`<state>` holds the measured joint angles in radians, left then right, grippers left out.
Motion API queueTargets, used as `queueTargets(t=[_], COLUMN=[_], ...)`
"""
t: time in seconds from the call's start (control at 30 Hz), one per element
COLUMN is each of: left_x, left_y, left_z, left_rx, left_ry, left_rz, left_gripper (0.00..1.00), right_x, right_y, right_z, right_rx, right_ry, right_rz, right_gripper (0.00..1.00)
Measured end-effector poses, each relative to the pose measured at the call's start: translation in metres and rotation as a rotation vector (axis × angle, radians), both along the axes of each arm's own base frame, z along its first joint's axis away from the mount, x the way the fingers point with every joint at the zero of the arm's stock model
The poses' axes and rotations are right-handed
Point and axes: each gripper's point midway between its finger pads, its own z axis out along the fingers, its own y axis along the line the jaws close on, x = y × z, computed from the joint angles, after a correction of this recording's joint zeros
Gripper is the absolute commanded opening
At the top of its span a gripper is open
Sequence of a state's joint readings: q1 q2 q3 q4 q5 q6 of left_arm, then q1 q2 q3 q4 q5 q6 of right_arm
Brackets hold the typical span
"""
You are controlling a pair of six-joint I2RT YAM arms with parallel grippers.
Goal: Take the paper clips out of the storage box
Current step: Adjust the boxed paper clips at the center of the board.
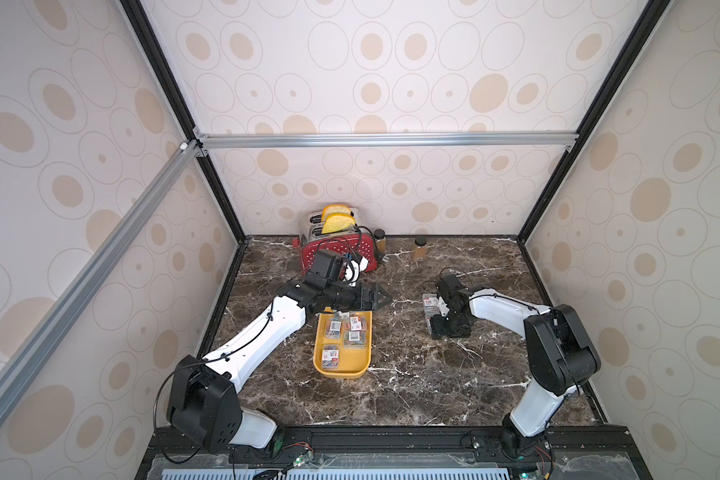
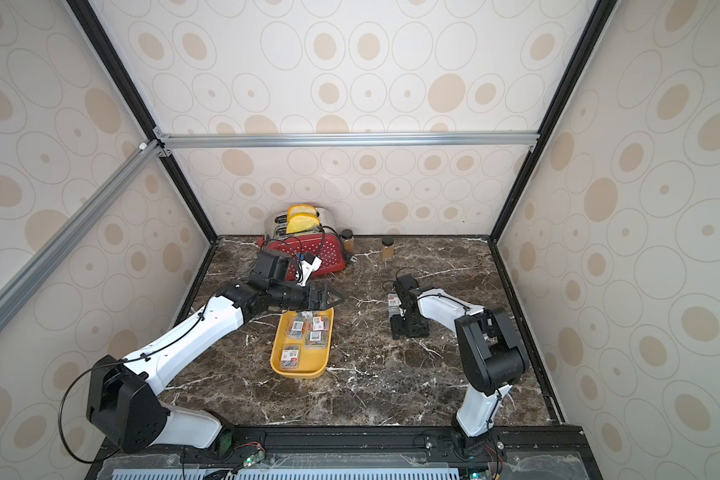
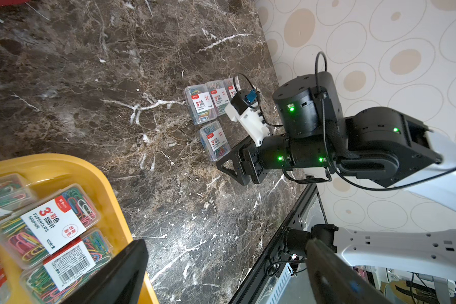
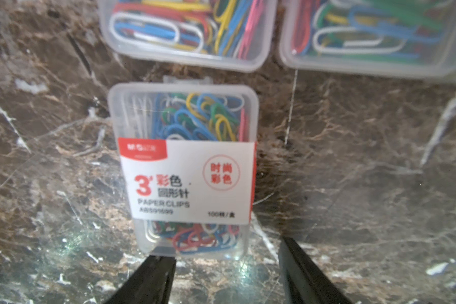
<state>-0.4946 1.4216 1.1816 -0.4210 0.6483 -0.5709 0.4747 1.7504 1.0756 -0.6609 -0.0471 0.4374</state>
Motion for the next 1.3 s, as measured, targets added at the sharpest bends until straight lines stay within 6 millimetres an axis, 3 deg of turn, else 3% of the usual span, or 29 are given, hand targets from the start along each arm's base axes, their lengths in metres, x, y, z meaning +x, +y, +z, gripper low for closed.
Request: queueTargets(t=[0.6,0.97,1.13,1.3], left_x=[0.001,0.001,0.001,-0.002], left_y=[-0.001,0.002,0.012,0.027], left_z=[-0.004,-0.009,-0.021,-0.035], left_rx=[0.005,0.026,0.093,0.185], left_ry=[0.009,0.017,0.029,0.043], left_rz=[0.0,0.007,0.031,0.065], left_gripper=[0.96,0.98,0.99,0.99], right_x=[0.003,0.0,-0.007,-0.005], right_y=[0.001,0.005,0.009,0.013], right_z=[-0.004,-0.002,0.021,0.073], right_rx=[-0.001,0.004,0.03,0.083], right_ry=[0.003,0.007,-0.016,-0.11], right_rz=[0.0,0.022,0.052,0.086], right_gripper=[0.68,0.73,0.74,0.74])
